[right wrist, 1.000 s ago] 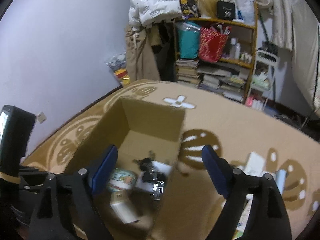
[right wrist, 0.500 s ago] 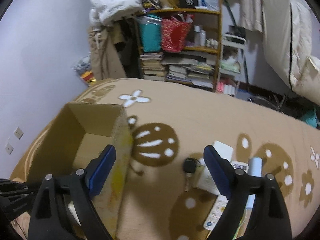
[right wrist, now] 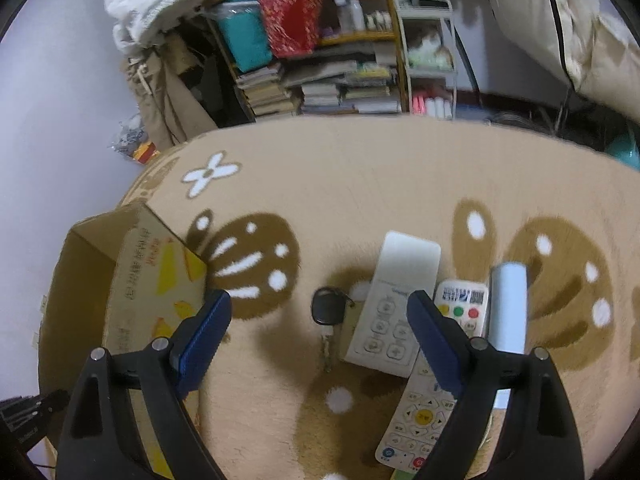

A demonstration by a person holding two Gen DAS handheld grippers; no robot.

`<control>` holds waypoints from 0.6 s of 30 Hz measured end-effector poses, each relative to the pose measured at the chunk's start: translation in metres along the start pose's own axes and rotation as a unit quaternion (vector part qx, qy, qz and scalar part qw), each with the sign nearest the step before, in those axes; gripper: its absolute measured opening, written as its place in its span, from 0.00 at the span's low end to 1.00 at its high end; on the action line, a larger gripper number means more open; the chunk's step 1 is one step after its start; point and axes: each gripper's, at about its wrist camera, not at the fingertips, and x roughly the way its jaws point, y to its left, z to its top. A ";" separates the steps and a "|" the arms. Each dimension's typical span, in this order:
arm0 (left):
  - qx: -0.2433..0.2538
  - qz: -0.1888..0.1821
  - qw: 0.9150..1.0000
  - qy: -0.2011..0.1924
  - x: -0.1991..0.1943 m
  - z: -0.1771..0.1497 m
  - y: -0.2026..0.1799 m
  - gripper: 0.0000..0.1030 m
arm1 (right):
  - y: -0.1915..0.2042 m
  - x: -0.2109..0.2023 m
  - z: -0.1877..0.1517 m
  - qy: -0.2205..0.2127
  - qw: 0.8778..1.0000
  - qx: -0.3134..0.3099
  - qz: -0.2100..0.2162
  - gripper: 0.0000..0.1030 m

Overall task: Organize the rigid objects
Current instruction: 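Reach the right tool to the white switch remote and grasp its edge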

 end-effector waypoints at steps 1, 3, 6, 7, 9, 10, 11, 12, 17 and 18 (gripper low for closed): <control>-0.002 0.001 1.000 -0.001 0.000 0.000 0.000 0.12 | -0.002 0.002 0.000 0.003 1.000 0.004 0.001 0.91; -0.002 0.001 1.000 -0.001 0.000 0.000 0.000 0.12 | -0.007 0.009 -0.001 0.009 1.000 0.012 0.006 0.91; -0.002 0.002 1.000 -0.001 0.000 0.000 0.000 0.12 | -0.015 0.018 -0.004 0.025 0.999 0.026 0.013 0.91; -0.002 0.002 1.000 -0.001 0.000 0.000 0.000 0.12 | -0.017 0.020 -0.004 0.029 0.999 0.029 0.014 0.91; -0.002 0.002 1.000 -0.001 0.000 0.000 0.000 0.12 | -0.023 0.026 -0.005 0.044 0.998 0.037 0.021 0.91; -0.002 0.001 1.000 -0.001 0.000 0.000 0.000 0.12 | -0.026 0.027 -0.005 0.048 0.998 0.039 0.024 0.91; -0.002 0.001 1.000 -0.001 0.000 0.000 0.000 0.12 | -0.028 0.030 -0.005 0.055 0.997 0.042 0.027 0.91; -0.002 0.001 1.000 -0.001 0.000 0.000 0.000 0.12 | -0.030 0.032 -0.005 0.060 0.997 0.045 0.027 0.91; -0.003 0.001 1.000 -0.001 0.000 0.000 0.000 0.12 | -0.037 0.037 -0.003 0.078 0.996 0.044 0.026 0.91; -0.002 0.001 1.000 -0.001 0.000 0.000 0.000 0.12 | -0.038 0.038 -0.002 0.080 0.996 0.044 0.026 0.91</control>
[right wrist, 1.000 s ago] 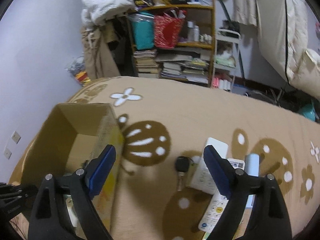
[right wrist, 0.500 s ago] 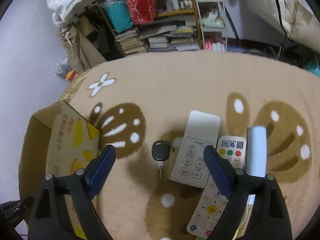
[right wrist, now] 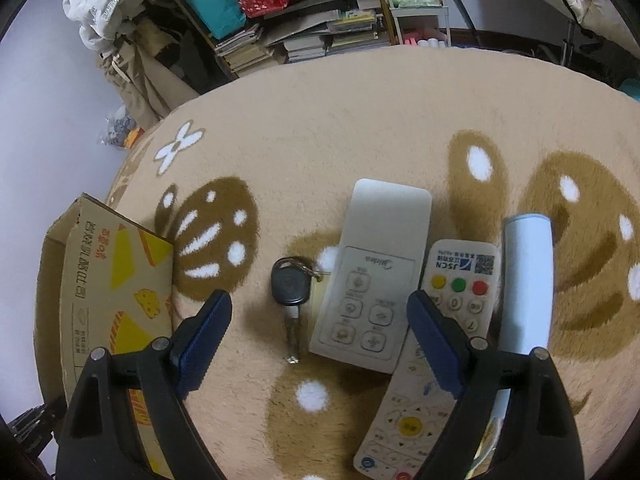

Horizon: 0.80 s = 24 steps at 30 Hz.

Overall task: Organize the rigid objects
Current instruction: 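Reach the right tool to the white switch remote and grasp its edge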

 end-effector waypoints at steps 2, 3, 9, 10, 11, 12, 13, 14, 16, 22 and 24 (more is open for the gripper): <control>0.000 0.000 1.000 0.000 0.000 0.000 0.000 0.12 | -0.002 0.000 0.000 0.005 1.000 0.001 0.004 0.91; 0.000 0.000 1.000 0.000 0.000 0.000 0.000 0.12 | -0.003 -0.001 0.001 0.008 1.000 0.003 0.005 0.91; 0.001 0.001 1.000 0.000 0.001 0.000 0.001 0.12 | 0.001 0.003 0.001 0.023 0.999 -0.003 -0.024 0.91; 0.001 0.001 1.000 0.000 0.001 0.000 0.001 0.12 | 0.002 0.005 0.001 0.024 0.999 -0.005 -0.027 0.91; 0.001 0.001 1.000 0.000 0.001 0.000 0.000 0.12 | 0.003 0.006 0.001 0.024 0.999 -0.007 -0.029 0.91; 0.001 0.001 1.000 0.000 0.000 0.000 0.000 0.12 | 0.004 0.007 0.000 0.023 0.999 -0.008 -0.031 0.91; 0.001 0.001 1.000 0.000 0.000 0.000 0.000 0.12 | 0.004 0.008 0.000 0.022 0.999 -0.009 -0.034 0.91; 0.001 0.001 1.000 0.000 0.000 0.000 0.000 0.12 | 0.005 0.010 0.000 0.020 0.999 -0.011 -0.033 0.91; 0.001 0.001 1.000 0.000 0.001 0.000 0.000 0.12 | 0.003 0.016 0.000 0.025 0.999 -0.006 -0.034 0.85; 0.001 0.001 1.000 0.000 0.001 0.000 0.001 0.12 | 0.005 0.021 -0.001 0.009 0.998 -0.010 -0.063 0.69; 0.000 0.000 1.000 0.000 0.001 0.000 0.000 0.12 | 0.003 0.020 -0.001 0.002 0.998 -0.002 -0.068 0.64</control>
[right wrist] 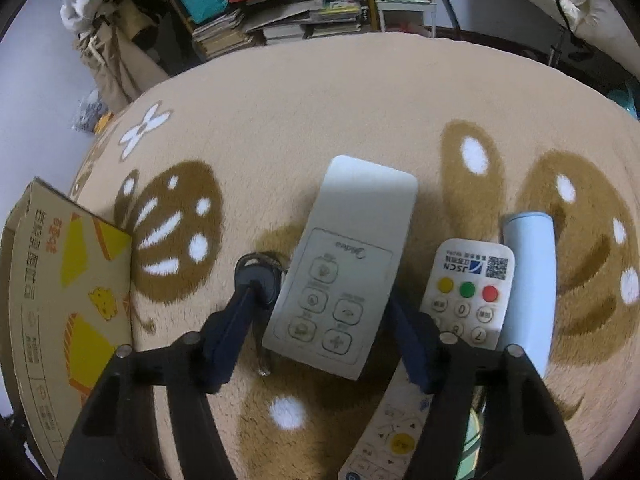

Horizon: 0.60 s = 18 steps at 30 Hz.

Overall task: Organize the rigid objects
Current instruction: 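Reach the right tool to the white switch remote and grasp its edge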

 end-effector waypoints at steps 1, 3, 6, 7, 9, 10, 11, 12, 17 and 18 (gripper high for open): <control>0.001 0.000 1.000 0.000 0.000 0.000 0.000 0.12 | -0.001 -0.001 0.000 -0.002 1.000 0.002 -0.004 0.60; 0.001 0.001 1.000 0.000 0.000 0.000 0.000 0.12 | -0.003 -0.002 0.000 -0.004 1.000 0.007 -0.007 0.58; 0.001 0.001 1.000 0.000 0.000 0.000 0.000 0.12 | -0.001 -0.004 -0.001 -0.010 1.000 0.000 -0.016 0.57; 0.000 0.000 1.000 0.000 0.000 0.000 0.000 0.12 | -0.001 -0.005 -0.003 -0.013 1.000 0.000 -0.019 0.56; 0.000 0.000 1.000 0.000 0.000 0.000 0.000 0.12 | 0.000 -0.009 -0.007 -0.019 0.999 -0.003 -0.031 0.54; 0.000 0.000 1.000 0.000 0.000 0.000 0.000 0.12 | 0.001 -0.012 -0.008 -0.023 0.999 -0.004 -0.037 0.54; 0.001 0.001 1.000 0.000 0.000 0.000 0.000 0.12 | 0.001 -0.014 -0.009 -0.027 0.999 -0.004 -0.041 0.53; 0.001 0.001 1.000 0.000 0.000 0.000 0.001 0.12 | 0.001 -0.016 -0.010 -0.031 0.999 -0.003 -0.044 0.53; 0.001 0.001 1.000 0.000 0.000 0.000 0.000 0.12 | -0.003 -0.024 -0.011 -0.042 0.998 0.011 -0.039 0.52; 0.001 0.001 1.000 0.000 0.000 0.000 0.000 0.12 | -0.004 -0.025 -0.010 -0.044 0.998 0.014 -0.037 0.52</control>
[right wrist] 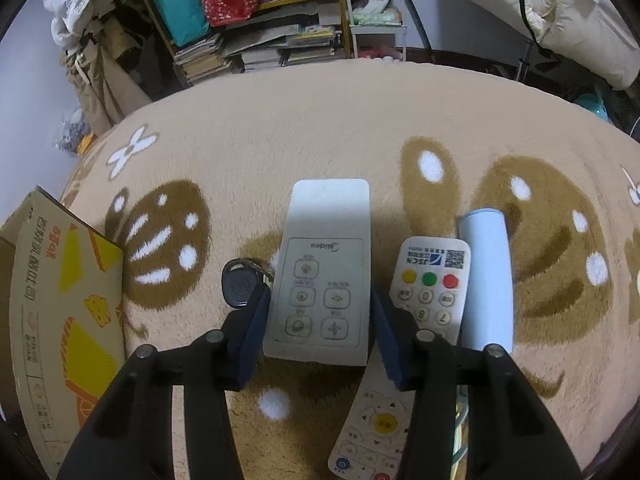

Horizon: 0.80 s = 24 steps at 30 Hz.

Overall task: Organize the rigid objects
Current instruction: 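Reach the right tool to the white switch remote and grasp its edge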

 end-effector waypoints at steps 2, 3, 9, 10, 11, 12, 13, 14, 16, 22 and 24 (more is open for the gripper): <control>0.000 0.000 1.000 0.000 0.000 0.000 0.000 0.12 | -0.003 -0.003 0.000 -0.004 1.000 0.007 0.000 0.52; 0.000 0.000 1.000 0.000 0.000 0.000 0.000 0.12 | -0.005 -0.005 0.000 -0.008 1.000 0.012 0.000 0.52; 0.000 0.002 1.000 0.000 0.000 -0.001 0.001 0.12 | -0.011 -0.027 0.005 -0.056 0.998 0.041 0.006 0.52; 0.001 0.002 1.000 0.000 0.000 -0.001 0.001 0.12 | -0.011 -0.028 0.006 -0.060 0.997 0.042 0.007 0.51; 0.002 0.003 1.000 0.000 0.000 -0.001 0.001 0.12 | -0.012 -0.031 0.008 -0.064 0.997 0.045 0.011 0.51; 0.001 0.002 1.000 0.000 0.000 -0.001 0.001 0.12 | -0.013 -0.033 0.008 -0.068 0.996 0.049 0.015 0.51; 0.001 0.002 1.000 0.000 0.000 -0.001 0.001 0.12 | -0.013 -0.035 0.009 -0.070 0.996 0.050 0.018 0.51; 0.001 0.002 1.000 0.000 0.000 -0.001 0.001 0.12 | -0.014 -0.036 0.009 -0.072 0.996 0.052 0.019 0.51; 0.001 0.003 1.000 0.000 0.000 -0.001 0.001 0.12 | -0.014 -0.041 0.011 -0.082 0.995 0.050 0.016 0.22; 0.001 0.003 1.000 0.000 0.000 -0.001 0.000 0.12 | -0.008 -0.035 0.010 -0.060 0.997 0.039 0.034 0.15; 0.001 0.004 1.000 0.000 0.000 0.000 0.000 0.12 | -0.009 -0.032 0.010 -0.054 0.997 0.041 0.037 0.15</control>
